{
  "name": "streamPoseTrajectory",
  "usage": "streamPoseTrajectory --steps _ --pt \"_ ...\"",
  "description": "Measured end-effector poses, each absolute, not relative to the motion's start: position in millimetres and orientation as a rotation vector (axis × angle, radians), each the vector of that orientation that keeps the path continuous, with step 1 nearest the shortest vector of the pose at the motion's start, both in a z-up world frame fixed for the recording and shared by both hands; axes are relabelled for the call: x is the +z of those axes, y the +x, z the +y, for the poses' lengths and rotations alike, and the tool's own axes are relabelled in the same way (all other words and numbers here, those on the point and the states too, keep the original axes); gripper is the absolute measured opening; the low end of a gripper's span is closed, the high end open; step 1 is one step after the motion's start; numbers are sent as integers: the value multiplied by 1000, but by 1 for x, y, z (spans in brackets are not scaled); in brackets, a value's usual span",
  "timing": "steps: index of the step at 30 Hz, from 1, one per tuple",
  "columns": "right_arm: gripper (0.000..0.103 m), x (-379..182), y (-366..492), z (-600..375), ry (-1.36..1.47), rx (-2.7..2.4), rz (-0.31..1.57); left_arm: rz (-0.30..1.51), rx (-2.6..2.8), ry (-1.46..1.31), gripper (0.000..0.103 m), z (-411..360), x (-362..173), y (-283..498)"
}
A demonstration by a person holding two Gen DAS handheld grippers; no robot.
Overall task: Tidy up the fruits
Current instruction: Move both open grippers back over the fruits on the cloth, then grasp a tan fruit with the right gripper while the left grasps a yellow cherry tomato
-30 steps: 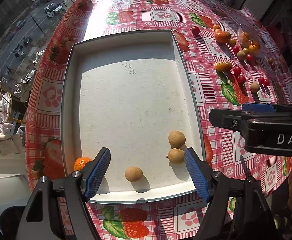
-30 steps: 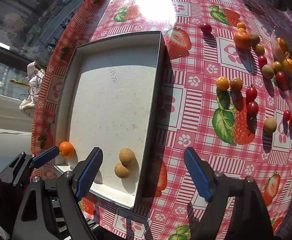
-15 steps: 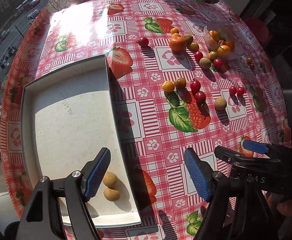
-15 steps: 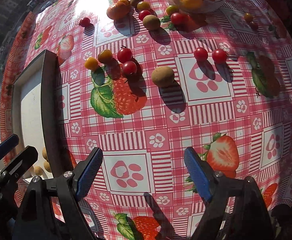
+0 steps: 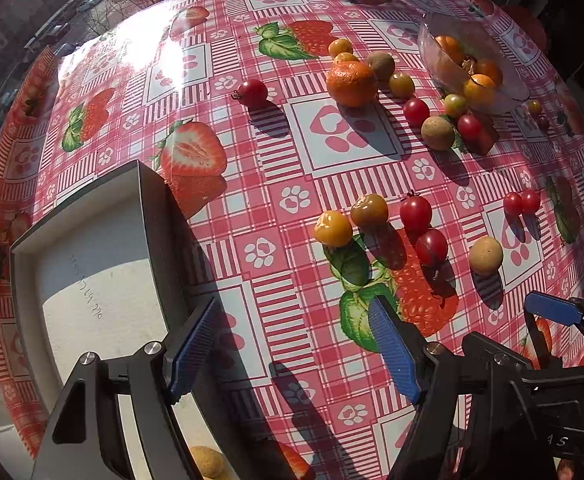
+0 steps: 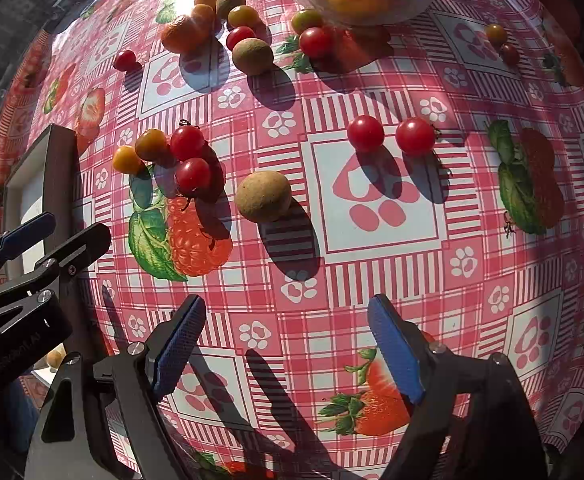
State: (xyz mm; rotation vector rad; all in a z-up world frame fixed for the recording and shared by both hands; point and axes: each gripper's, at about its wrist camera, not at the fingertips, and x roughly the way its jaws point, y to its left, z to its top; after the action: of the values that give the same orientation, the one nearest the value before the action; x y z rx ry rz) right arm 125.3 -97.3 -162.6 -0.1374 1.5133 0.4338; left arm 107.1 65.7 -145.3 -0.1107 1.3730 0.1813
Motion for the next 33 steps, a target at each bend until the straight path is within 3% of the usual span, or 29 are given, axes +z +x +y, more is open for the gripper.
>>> streamPoseTrajectory --steps 10,15,19,21,23,25,33 --pt "85 -165 150 -66 -230 491 1416 1365 178 -106 77 68 -166 140" --pt "67 -161 156 -56 -253 503 1379 1350 170 -113 75 64 -166 151" --pt "56 -160 165 -47 -262 505 1364 1344 144 -121 63 58 -164 160" --pt "38 -159 169 -43 -263 507 1358 1342 132 -119 57 54 -164 161" --pt "30 -158 171 -43 -262 509 1357 1337 123 -120 45 51 -161 158" --pt "30 -158 176 -42 -242 510 1361 1336 113 -133 23 47 -157 159" --pt "30 -158 180 -52 -140 513 1394 1343 88 -216 23 61 -153 148"
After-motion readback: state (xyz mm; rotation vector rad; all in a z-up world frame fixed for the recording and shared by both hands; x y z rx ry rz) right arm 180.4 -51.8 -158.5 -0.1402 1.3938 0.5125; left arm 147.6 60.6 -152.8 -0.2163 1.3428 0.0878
